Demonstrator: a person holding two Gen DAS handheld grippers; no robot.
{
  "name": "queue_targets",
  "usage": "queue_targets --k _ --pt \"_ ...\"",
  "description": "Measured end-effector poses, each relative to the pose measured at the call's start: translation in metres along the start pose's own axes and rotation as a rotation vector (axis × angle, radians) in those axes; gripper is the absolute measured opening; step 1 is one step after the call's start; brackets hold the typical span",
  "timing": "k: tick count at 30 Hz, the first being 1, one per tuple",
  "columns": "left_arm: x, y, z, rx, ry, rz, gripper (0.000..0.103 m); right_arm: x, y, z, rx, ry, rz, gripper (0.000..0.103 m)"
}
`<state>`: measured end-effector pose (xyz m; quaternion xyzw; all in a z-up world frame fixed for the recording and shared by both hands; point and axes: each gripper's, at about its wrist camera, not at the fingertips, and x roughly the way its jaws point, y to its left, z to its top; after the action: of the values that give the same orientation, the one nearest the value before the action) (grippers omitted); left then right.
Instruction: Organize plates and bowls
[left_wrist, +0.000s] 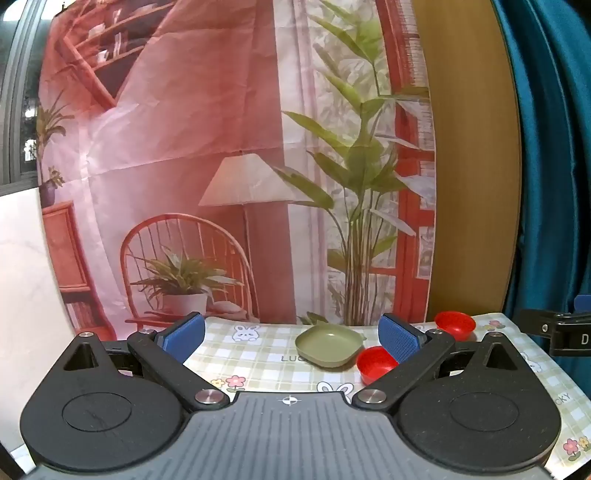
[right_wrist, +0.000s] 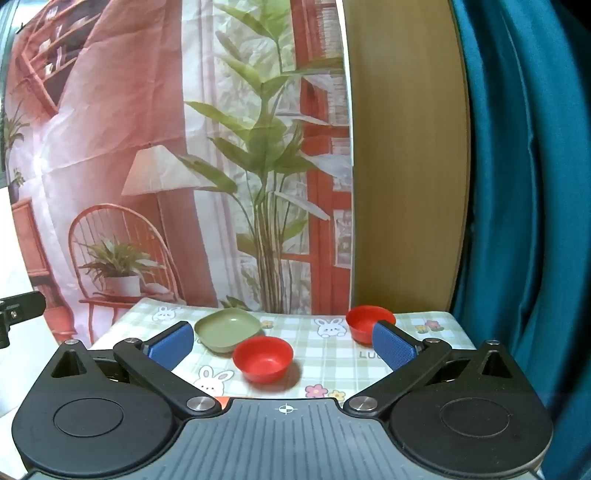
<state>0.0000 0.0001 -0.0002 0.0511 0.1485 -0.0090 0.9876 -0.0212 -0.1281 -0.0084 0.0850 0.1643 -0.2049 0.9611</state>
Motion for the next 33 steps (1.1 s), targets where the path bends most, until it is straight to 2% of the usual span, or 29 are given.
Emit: queue_targets --k 6,24,33 --pt "-0.001 0.009 0.002 -0.024 -0.002 -0.003 0.101 0.000 -0.001 0.000 0.002 -0.002 0.001 0.103" --pt "-0.002 0.020 0.014 -0.009 -0.009 0.021 0.101 0.001 -0.004 -0.002 0.002 0.000 0.001 0.103" --pt "-0.003 0.011 0.010 -0.007 -0.012 0.031 0.101 0.001 -0.004 -0.002 0.001 -0.001 0.000 0.103"
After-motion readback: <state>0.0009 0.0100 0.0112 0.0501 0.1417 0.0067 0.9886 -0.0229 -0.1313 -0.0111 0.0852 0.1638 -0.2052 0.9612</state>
